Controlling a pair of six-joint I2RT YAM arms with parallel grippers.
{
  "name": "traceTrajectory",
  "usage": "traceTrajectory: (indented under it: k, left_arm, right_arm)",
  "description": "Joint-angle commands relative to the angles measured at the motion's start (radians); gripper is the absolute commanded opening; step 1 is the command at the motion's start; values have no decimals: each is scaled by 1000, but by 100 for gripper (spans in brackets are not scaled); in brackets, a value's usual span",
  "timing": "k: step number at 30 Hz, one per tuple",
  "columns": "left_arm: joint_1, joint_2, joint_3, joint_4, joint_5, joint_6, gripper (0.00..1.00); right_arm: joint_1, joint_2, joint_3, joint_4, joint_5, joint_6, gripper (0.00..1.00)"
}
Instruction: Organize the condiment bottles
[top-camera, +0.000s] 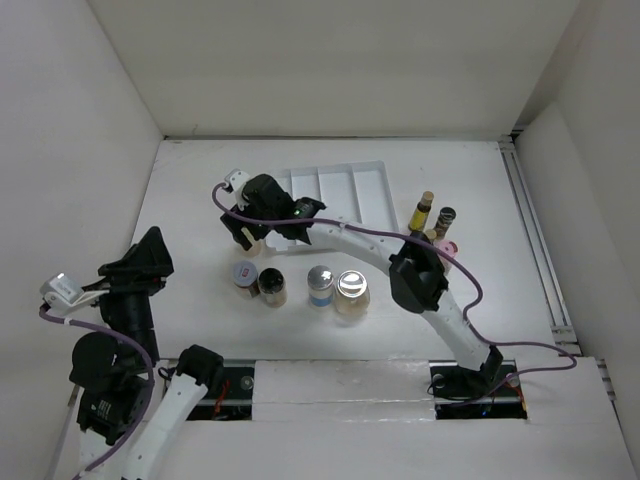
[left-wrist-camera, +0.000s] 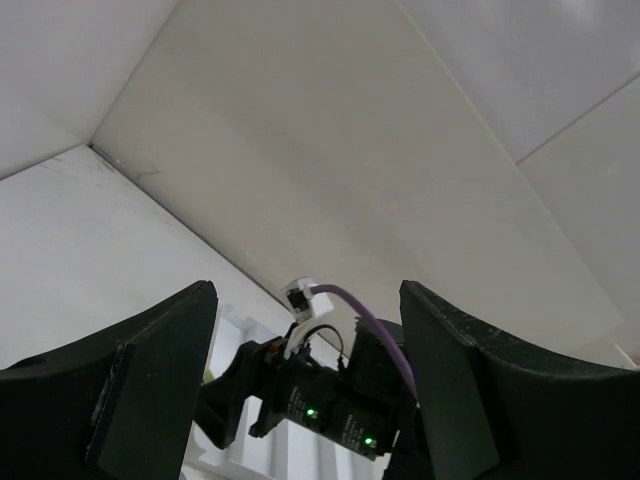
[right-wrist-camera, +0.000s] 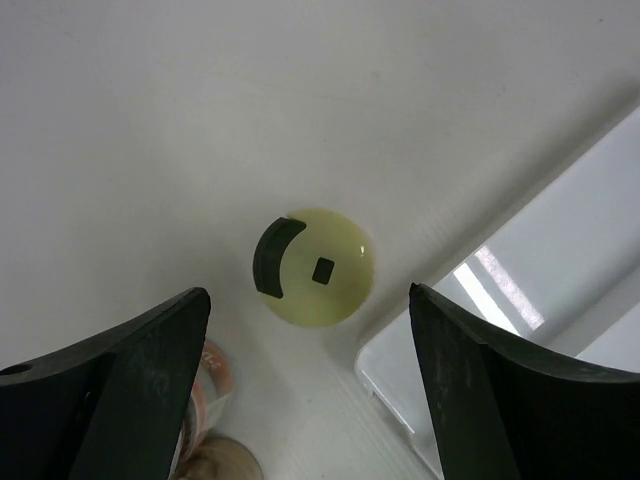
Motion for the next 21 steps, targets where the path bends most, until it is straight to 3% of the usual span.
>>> traceTrajectory:
  k: [1,5,6,9,10,12,14,17,21]
  left_arm:
    - [4,21,-20,58,8,-3,69]
    - [4,49,-11,48,32,6,69]
    - [4,58,-11,48,44,6,69]
    - [4,58,-11,48,55,6,69]
    - [4,58,-11,57,64,6,69]
    - [4,58,-11,58,64,6,69]
    - [4,58,-11,58,64,6,69]
    - [4,58,-20,58,74,15,69]
    - [4,67,-20,67,92,15,69]
  right_arm:
    - [4,48,63,54,33,13,86]
    - [4,72,74,88,53,13,83]
    - [4,72,74,112,53,13,76]
    - [4,62,28,192,65,25,71]
    - [4,48,3,241,65,25,62]
    - [13,36,3,267,92,37,59]
    - [13,11,-6,298,102,37,44]
    - [13,-39,-6,332,166,25,39]
    - [-24,-107,-6,344,166,25,40]
